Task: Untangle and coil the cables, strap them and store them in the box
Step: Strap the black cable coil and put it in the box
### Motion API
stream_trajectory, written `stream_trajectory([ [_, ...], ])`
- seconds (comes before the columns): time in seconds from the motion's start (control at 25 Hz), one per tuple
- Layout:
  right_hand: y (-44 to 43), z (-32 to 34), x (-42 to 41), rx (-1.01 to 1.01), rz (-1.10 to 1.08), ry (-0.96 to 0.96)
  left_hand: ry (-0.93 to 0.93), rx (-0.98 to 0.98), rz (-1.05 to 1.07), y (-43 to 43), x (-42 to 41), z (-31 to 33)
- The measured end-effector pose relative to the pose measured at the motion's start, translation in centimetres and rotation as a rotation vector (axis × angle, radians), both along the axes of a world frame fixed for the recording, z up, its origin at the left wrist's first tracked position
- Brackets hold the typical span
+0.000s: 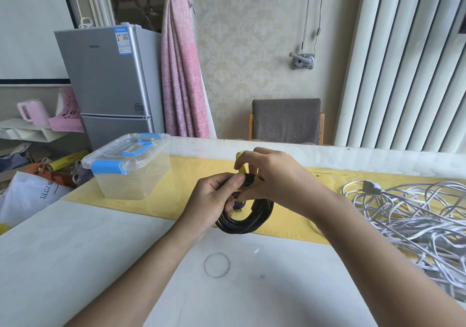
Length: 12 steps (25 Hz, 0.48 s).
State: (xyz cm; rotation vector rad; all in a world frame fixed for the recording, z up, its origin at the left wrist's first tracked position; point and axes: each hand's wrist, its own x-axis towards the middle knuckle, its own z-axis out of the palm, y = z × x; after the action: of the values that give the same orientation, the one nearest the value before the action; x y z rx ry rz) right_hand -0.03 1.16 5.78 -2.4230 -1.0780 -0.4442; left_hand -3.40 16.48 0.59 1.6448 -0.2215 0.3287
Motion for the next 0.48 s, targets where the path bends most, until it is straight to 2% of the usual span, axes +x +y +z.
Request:
stream_trajectory([
  [0.24, -0.9, 1.3, -0.5, 0.039, -0.011, 0.084, 0.028, -0.054, -0.014, 0.1, 0.0, -0.2],
  [0.48, -0.5, 2.5, -1.7, -0.095, -0.061, -0.022, -0.045, -0.086, -0.017, 0.1, 0.1, 0.1],
])
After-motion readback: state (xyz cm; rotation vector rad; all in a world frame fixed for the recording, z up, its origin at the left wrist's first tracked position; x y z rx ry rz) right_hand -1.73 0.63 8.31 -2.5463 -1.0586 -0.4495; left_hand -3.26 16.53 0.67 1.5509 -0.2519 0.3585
